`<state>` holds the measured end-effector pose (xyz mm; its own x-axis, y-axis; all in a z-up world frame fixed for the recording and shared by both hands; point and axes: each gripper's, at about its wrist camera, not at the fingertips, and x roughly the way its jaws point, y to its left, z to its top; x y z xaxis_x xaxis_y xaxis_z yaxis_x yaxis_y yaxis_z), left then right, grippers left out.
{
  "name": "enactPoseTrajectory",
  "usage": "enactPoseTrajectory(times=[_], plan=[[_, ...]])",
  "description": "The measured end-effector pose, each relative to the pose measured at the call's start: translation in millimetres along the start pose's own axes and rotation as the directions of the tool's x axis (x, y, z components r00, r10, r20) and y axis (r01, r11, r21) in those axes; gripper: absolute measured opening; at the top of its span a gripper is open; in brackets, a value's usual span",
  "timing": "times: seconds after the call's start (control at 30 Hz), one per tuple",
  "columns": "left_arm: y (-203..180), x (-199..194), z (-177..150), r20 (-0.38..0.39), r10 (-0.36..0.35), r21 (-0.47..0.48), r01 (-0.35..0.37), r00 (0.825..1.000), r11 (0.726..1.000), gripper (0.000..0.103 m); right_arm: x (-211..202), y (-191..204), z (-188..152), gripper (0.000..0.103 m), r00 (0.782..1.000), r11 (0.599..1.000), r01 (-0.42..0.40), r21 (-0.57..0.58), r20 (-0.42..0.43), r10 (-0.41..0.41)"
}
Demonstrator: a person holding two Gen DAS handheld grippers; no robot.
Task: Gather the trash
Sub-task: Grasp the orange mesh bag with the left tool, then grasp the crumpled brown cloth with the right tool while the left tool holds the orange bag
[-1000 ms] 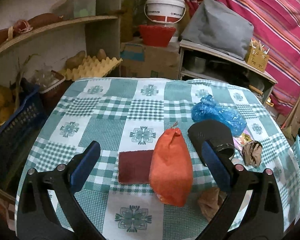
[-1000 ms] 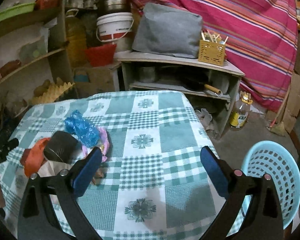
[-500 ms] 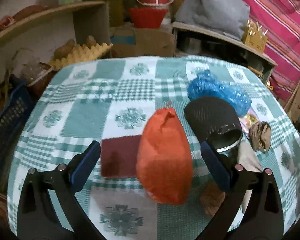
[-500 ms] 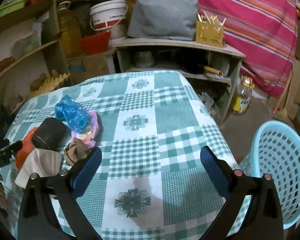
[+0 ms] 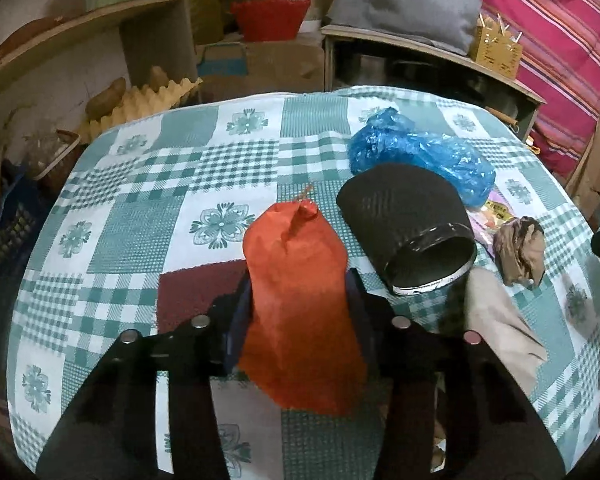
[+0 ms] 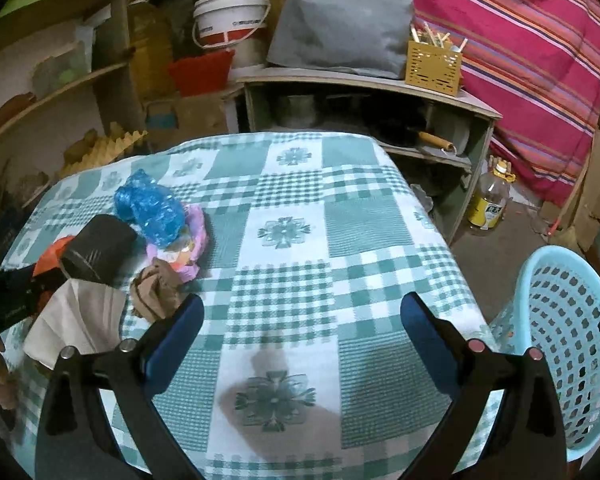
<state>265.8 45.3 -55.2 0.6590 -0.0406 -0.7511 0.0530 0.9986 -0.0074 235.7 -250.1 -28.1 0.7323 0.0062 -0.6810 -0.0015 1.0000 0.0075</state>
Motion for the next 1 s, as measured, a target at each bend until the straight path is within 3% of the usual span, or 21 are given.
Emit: enactPoseTrajectory(times=[0.1, 0.33, 0.63, 0.93, 1.0], plan=[[1.9, -6.9, 1.0, 0.021, -0.014, -0.004, 0.014, 1.000, 1.000, 0.038, 0.0, 10.8, -0.2, 0.097, 1.000, 1.000, -0.008, -0.021, 0.002, 0.008], [13.6, -31.0, 4.4, 0.076, -0.051, -0.019, 0.053, 0.996, 0.998, 0.016, 1.0, 39.2, -0.9, 0.096, 0.999, 0.998, -0.047, -0.052, -0.003, 0.047], [44.7, -48.4, 2.8, 0.105, -0.049, -0.077, 0.058, 0.993, 0.995, 0.014, 12.2, 76.4, 2.0, 0.096, 0.997, 0.992, -0.070, -0.102, -0.028, 0.068], [63.2, -57.1, 1.6, 0.124, -0.013, -0.097, 0.025, 0.992, 0.995, 0.014, 31.7, 92.8, 2.4, 0.095, 0.996, 0.990, -0.041, -0.133, -0.080, 0.031], [65.2, -57.4, 1.4, 0.125, -0.008, -0.099, 0.020, 0.992, 0.995, 0.014, 34.5, 95.4, 1.6, 0.090, 0.996, 0.988, -0.035, -0.149, -0.085, 0.022]])
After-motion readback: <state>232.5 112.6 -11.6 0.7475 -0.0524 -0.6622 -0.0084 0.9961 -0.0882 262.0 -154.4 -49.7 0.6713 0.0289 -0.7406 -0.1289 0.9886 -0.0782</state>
